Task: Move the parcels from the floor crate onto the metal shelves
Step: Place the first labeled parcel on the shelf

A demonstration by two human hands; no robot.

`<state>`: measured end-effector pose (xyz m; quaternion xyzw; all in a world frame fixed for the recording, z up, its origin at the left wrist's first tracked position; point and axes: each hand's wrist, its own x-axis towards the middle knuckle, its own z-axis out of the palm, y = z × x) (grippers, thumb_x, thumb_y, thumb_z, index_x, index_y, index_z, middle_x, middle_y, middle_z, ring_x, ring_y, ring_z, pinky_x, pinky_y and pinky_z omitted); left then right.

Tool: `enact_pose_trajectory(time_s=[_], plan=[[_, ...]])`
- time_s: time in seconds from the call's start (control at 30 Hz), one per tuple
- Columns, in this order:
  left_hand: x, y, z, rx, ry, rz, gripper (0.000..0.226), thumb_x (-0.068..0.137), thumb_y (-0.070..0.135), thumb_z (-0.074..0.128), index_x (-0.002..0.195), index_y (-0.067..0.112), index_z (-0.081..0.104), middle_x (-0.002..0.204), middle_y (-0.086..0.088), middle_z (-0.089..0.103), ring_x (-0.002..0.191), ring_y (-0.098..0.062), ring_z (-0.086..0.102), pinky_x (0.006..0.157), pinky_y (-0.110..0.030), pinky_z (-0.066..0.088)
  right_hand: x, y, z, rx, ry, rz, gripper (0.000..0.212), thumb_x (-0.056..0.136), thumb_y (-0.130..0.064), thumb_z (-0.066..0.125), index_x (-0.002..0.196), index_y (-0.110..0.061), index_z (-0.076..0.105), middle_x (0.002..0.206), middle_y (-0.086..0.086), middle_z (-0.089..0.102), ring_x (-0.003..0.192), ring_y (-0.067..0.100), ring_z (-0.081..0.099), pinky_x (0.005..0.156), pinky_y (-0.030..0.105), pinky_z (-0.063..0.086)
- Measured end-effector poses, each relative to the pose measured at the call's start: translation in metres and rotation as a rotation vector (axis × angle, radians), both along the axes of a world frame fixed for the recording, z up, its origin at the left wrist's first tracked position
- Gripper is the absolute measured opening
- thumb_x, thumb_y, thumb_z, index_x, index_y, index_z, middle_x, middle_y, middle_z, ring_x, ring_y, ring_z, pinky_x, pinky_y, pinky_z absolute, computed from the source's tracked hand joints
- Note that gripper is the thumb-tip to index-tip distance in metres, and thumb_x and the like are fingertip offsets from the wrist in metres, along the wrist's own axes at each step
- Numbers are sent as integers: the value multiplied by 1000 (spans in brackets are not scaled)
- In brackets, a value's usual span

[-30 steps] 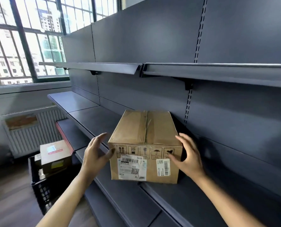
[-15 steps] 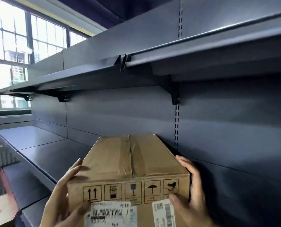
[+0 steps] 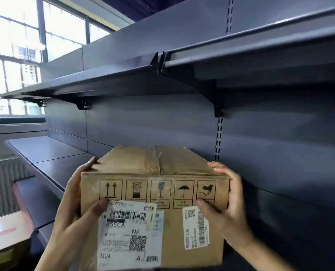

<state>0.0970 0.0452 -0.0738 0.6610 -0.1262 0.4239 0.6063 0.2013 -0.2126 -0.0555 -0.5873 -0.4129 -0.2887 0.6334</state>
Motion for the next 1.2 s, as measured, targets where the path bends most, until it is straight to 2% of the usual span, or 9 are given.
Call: enact_pose_trajectory(time_s=[0.1,0.27,0.43,0.57,0.63,0.73,0.8,0.93,1.2], plan=[[-33,1,37,43,-47,64,70,72,10,67,130,42,46,134,12,53,111,-23,59,73,-49,54,-12,17,24,10,9,35,60,63,-28,71,117,-25,46,129,-4,51,127,19,44,109,45,33],[-102,25,88,35,-31,216,70,74,-9,58,132,29,46,117,-5,63,97,-15,64,76,-32,57,-47,67,71,23,56,227,61,60,-29,72,115,-28,46,126,-11,52,123,13,47,105,32,39],[-191,51,130,-46,31,362,67,65,9,61,125,38,50,109,0,69,87,-20,70,63,-34,58,-94,128,110,18,123,502,64,58,-17,77,114,-22,46,127,-1,51,111,27,56,83,53,53],[-257,63,172,2,48,559,65,66,13,64,122,44,50,101,-1,71,81,-27,71,60,-37,59,-132,172,153,-41,118,737,66,66,13,74,114,-21,43,108,-20,61,94,12,66,65,30,59],[-286,67,194,11,43,631,64,65,20,68,120,48,49,96,-1,71,78,-28,71,60,-37,58,-149,190,178,-69,80,795,63,70,17,69,114,-20,42,101,-17,65,88,8,68,64,23,57],[-323,69,225,37,28,750,62,64,32,70,119,51,48,88,-1,69,74,-27,70,62,-37,57,-173,212,215,-76,35,826,61,71,8,72,110,-29,44,107,3,61,90,18,68,71,33,58],[-343,69,243,65,9,822,58,63,40,68,116,54,48,82,3,68,71,-21,70,61,-31,56,-189,225,236,-73,15,847,59,71,4,72,105,-35,44,101,-5,64,87,18,68,74,37,58],[-371,73,271,111,-34,909,41,74,32,64,108,51,52,71,13,66,63,-7,67,55,-20,53,-215,246,271,-47,10,1028,52,75,11,67,102,-26,42,83,-9,69,71,12,71,58,24,57],[-405,96,285,169,-37,1011,37,79,30,58,95,62,53,69,16,68,62,-7,68,53,-18,52,-247,295,283,21,-5,1197,51,76,18,61,101,-20,41,74,-11,70,63,9,68,56,22,55]])
